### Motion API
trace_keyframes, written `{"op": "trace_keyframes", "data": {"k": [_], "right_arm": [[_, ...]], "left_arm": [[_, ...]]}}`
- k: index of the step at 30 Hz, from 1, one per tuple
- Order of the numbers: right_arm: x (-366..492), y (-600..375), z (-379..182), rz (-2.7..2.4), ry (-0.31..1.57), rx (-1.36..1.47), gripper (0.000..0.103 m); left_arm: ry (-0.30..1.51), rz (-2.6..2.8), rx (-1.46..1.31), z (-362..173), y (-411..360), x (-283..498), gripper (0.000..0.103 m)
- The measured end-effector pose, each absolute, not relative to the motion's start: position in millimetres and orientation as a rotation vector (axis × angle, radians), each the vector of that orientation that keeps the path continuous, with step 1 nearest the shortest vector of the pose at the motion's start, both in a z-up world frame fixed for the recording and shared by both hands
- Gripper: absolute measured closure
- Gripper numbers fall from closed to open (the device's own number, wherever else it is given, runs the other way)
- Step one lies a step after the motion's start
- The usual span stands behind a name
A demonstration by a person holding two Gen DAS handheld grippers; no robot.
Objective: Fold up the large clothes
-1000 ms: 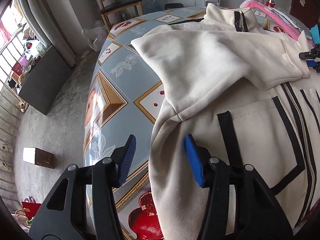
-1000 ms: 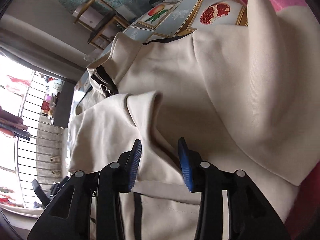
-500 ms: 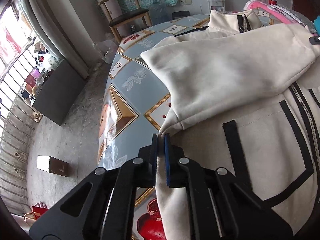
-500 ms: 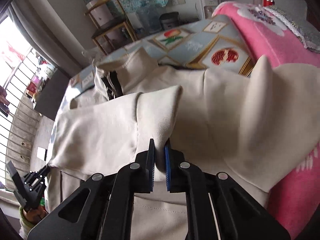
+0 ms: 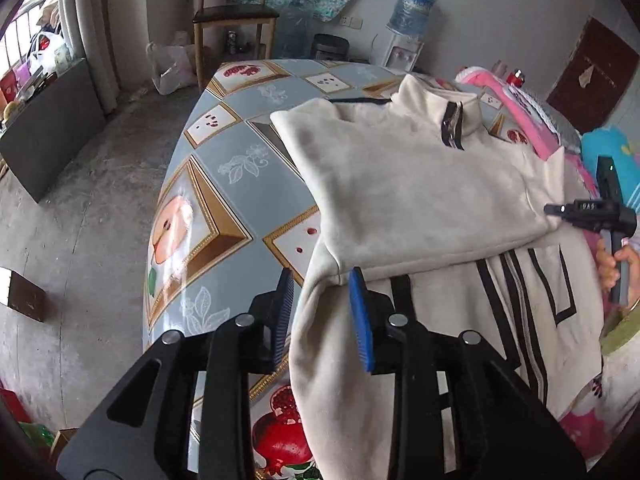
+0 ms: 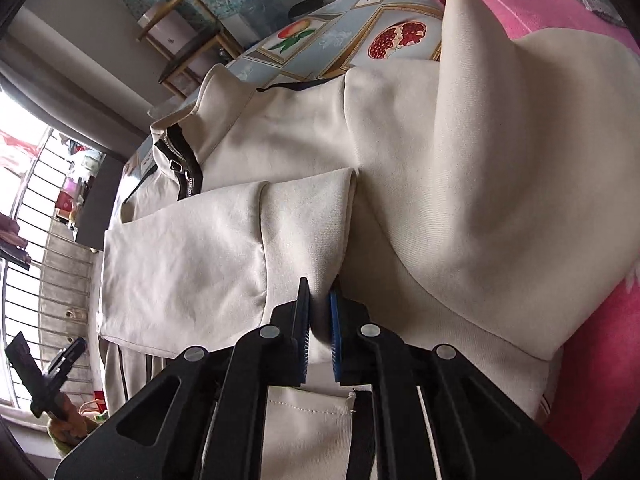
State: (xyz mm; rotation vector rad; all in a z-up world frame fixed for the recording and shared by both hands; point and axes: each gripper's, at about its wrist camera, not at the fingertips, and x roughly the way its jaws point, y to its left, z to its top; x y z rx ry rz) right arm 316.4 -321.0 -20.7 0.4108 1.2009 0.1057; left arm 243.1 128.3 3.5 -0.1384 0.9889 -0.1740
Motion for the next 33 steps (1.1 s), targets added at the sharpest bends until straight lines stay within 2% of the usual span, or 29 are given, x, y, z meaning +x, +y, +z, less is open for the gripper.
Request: {"op": "trace_keyframes", "data": {"k": [3, 5, 8, 11, 13, 15, 16, 17, 18, 19, 22, 24, 28, 29, 33], "right_arm": [[317.1, -324.3, -16.2, 0.079, 1.197, 0.402, 0.089], [313.8, -320.3, 2.8, 0.047, 1.125, 0.337, 0.087], [313.6, -302.4, 21.7, 0.054, 1.059, 0.233, 0.087], [324.3, -276.0, 15.3, 0.124, 1.089, 0.17, 0.086], [329.6, -258.5, 3.2, 0.145, 1.115, 0.114, 0.083], [330.5, -246.3, -12.2, 0.137, 1.136, 0.044, 0.061], [329.5, -240.3, -19.2, 0.126, 1.13, -0.007, 0.059], [324.9, -234.9, -19.0, 0.128, 1.105, -0.051, 0.054], [322.8, -229.0, -19.4, 0.128, 1.113, -0.091, 0.049], [320.2, -225.9, -17.6, 0.118, 1.115, -0.119, 0.049], [314.2, -230.9, -4.2, 0.13, 1.12, -0.088, 0.048], [310.3, -244.6, 10.0, 0.116, 1.096, -0.024, 0.036], [304.8, -281.5, 34.9, 0.052, 1.044, 0.12, 0.031], [301.0, -291.9, 40.3, 0.034, 1.026, 0.153, 0.027], [285.5, -340.9, 51.8, -0.049, 0.973, 0.269, 0.025]], "left_arm": [[1.0, -0.123, -0.141, 3.3, 130.2, 260.3, 0.075], [1.013, -0.104, -0.145, 1.2, 126.8, 275.0, 0.075], [1.014, -0.116, -0.111, -0.5, 110.1, 290.6, 0.075], [1.02, -0.134, -0.049, -5.2, 86.4, 304.5, 0.072], [1.031, -0.128, -0.006, -13.2, 72.4, 312.1, 0.059], [1.064, -0.101, 0.034, -27.2, 62.0, 318.1, 0.054], [1.091, -0.089, 0.046, -35.5, 59.8, 319.5, 0.05], [1.118, -0.073, 0.054, -44.6, 58.5, 320.7, 0.049], [1.098, -0.057, 0.046, -46.2, 59.6, 318.6, 0.044], [1.087, -0.044, 0.056, -45.3, 60.2, 317.4, 0.039], [1.084, -0.042, 0.083, -39.7, 60.7, 315.2, 0.039], [1.063, -0.04, 0.1, -29.6, 59.6, 313.2, 0.037], [0.995, -0.073, 0.115, -4.4, 44.8, 309.7, 0.02], [0.983, -0.088, 0.123, -0.6, 37.9, 310.0, 0.019], [1.001, -0.122, 0.175, -2.7, 5.3, 320.1, 0.017]]}}
